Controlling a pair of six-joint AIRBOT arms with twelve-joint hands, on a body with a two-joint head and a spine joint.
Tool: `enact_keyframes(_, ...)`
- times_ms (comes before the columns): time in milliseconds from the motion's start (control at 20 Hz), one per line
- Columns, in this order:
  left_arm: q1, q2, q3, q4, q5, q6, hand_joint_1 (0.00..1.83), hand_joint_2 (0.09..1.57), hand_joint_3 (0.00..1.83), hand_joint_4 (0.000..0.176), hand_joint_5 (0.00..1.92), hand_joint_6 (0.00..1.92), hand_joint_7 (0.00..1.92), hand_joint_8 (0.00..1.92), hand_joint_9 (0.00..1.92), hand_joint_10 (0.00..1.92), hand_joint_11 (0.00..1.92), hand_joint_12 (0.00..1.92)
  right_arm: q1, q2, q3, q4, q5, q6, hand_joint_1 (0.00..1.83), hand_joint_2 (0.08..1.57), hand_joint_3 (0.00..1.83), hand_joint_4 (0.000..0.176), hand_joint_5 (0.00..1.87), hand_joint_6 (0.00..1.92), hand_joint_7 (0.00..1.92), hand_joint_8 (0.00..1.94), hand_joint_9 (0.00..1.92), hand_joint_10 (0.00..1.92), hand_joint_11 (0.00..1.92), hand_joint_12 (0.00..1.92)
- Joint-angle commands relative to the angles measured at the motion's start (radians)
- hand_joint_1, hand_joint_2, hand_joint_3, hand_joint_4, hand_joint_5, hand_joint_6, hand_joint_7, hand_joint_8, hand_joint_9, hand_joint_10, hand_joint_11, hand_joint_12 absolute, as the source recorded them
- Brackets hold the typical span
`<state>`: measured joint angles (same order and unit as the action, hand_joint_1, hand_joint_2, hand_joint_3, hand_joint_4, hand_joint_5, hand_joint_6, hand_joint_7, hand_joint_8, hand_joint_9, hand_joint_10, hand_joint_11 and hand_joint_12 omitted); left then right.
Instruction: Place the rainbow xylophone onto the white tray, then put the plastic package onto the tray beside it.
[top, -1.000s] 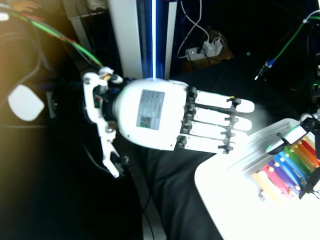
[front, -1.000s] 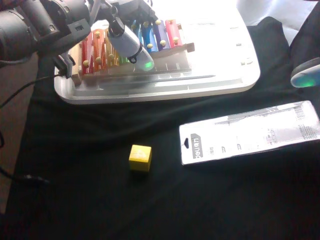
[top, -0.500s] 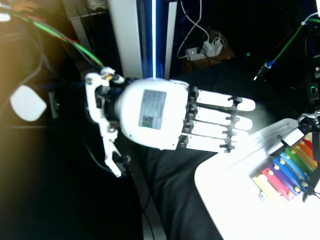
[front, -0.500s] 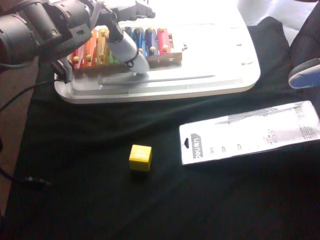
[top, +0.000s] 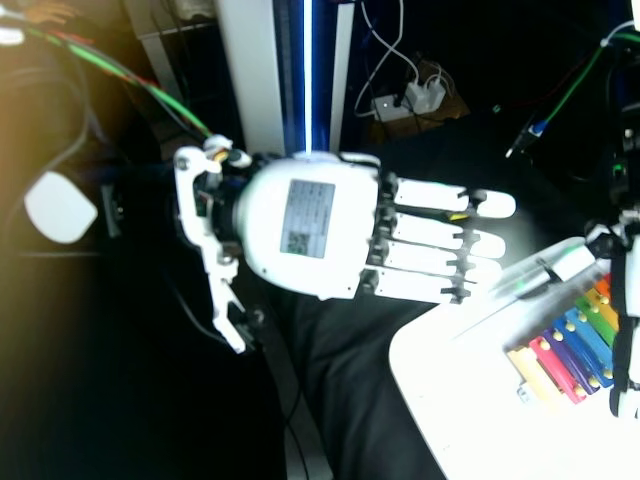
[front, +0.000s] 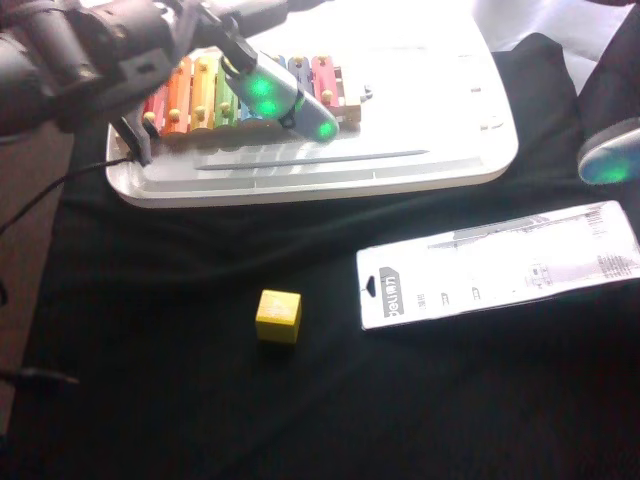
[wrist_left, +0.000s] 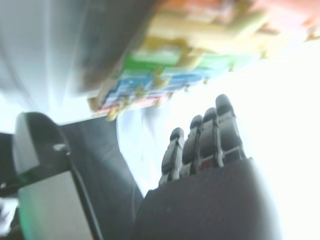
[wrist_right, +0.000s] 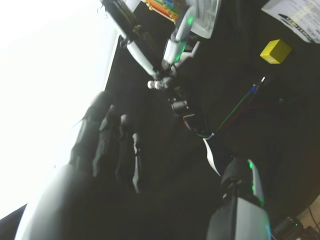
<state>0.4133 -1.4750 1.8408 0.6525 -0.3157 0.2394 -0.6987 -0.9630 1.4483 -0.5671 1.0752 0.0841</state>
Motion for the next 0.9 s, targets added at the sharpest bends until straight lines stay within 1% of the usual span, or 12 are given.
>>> enact_keyframes(0,-0.02,0.026,-0.016,-0.028,-0.112,-0.004,0.75,0.74,0.01,0.158,0.0,0.0,0.0,0.0,0.0,0.0,0.0,0.0,0.026,-0.001,-0.002,0.057,0.094,0.02,0.52,0.75,0.0,0.077,0.06,0.0,0.14,0.0,0.15,0.0,0.01,0.69)
enact_keyframes(50,-0.027,0.057,-0.046,-0.026,-0.135,-0.004,0.77,0.71,0.0,0.157,0.0,0.0,0.0,0.0,0.0,0.0,0.0,0.0,0.042,-0.001,-0.005,0.029,0.092,0.03,0.53,0.73,0.0,0.045,0.03,0.0,0.07,0.0,0.07,0.01,0.0,0.49)
enact_keyframes(200,-0.049,0.147,-0.136,0.011,-0.171,-0.003,0.78,0.7,0.0,0.171,0.0,0.0,0.0,0.0,0.0,0.0,0.0,0.0,0.107,0.009,-0.03,-0.081,0.03,0.049,0.47,0.71,0.0,0.034,0.0,0.0,0.01,0.01,0.01,0.0,0.0,0.3)
enact_keyframes(250,-0.058,0.183,-0.174,0.032,-0.183,-0.003,0.79,0.7,0.0,0.17,0.0,0.0,0.0,0.0,0.0,0.0,0.0,0.0,0.125,0.019,-0.044,-0.124,-0.002,0.051,0.45,0.7,0.0,0.01,0.0,0.0,0.0,0.0,0.0,0.0,0.0,0.12)
enact_keyframes(300,-0.066,0.205,-0.197,0.045,-0.188,-0.003,0.79,0.7,0.0,0.159,0.0,0.0,0.0,0.0,0.0,0.0,0.0,0.0,0.13,0.025,-0.049,-0.149,-0.021,0.058,0.42,0.67,0.0,0.0,0.0,0.0,0.0,0.0,0.0,0.0,0.0,0.07)
enact_keyframes(500,-0.089,0.301,-0.302,0.089,-0.201,0.039,0.77,0.67,0.0,0.153,0.0,0.0,0.0,0.0,0.0,0.0,0.0,0.0,0.137,0.034,-0.037,-0.28,-0.085,0.169,0.49,0.63,0.0,0.0,0.03,0.01,0.0,0.0,0.0,0.0,0.09,0.05)
enact_keyframes(550,-0.09,0.327,-0.328,0.101,-0.207,0.041,0.77,0.65,0.0,0.17,0.0,0.0,0.0,0.0,0.0,0.0,0.0,0.0,0.143,0.036,-0.037,-0.314,-0.103,0.185,0.61,0.62,0.0,0.0,0.03,0.0,0.02,0.0,0.06,0.01,0.01,0.52)
enact_keyframes(650,-0.087,0.364,-0.364,0.109,-0.22,0.051,0.75,0.68,0.0,0.176,0.0,0.0,0.0,0.0,0.0,0.0,0.0,0.0,0.175,0.038,-0.037,-0.398,-0.139,0.233,0.61,0.6,0.0,0.0,0.04,0.0,0.01,0.0,0.0,0.0,0.0,0.16)
enact_keyframes(700,-0.082,0.385,-0.383,0.108,-0.226,0.057,0.76,0.7,0.01,0.138,0.0,0.0,0.0,0.0,0.0,0.0,0.01,0.0,0.203,0.038,-0.038,-0.467,-0.163,0.272,0.59,0.61,0.0,0.0,0.04,0.0,0.05,0.0,0.02,0.0,0.0,0.23)
enact_keyframes(750,-0.074,0.403,-0.4,0.106,-0.235,0.061,0.76,0.7,0.01,0.138,0.0,0.0,0.0,0.0,0.0,0.0,0.01,0.0,0.221,0.038,-0.041,-0.521,-0.183,0.297,0.59,0.61,0.0,0.0,0.04,0.0,0.05,0.0,0.02,0.0,0.0,0.23)
enact_keyframes(800,-0.064,0.419,-0.417,0.093,-0.242,0.078,0.77,0.71,0.01,0.106,0.0,0.0,0.0,0.0,0.0,0.0,0.0,0.0,0.223,0.038,-0.042,-0.55,-0.193,0.309,0.54,0.59,0.0,0.0,0.04,0.0,0.07,0.01,0.04,0.01,0.0,0.24)
enact_keyframes(850,-0.058,0.435,-0.439,0.081,-0.242,0.106,0.8,0.69,0.0,0.137,0.0,0.0,0.0,0.0,0.0,0.0,0.0,0.0,0.223,0.038,-0.042,-0.572,-0.201,0.32,0.55,0.61,0.0,0.0,0.04,0.0,0.1,0.01,0.09,0.0,0.02,0.33)
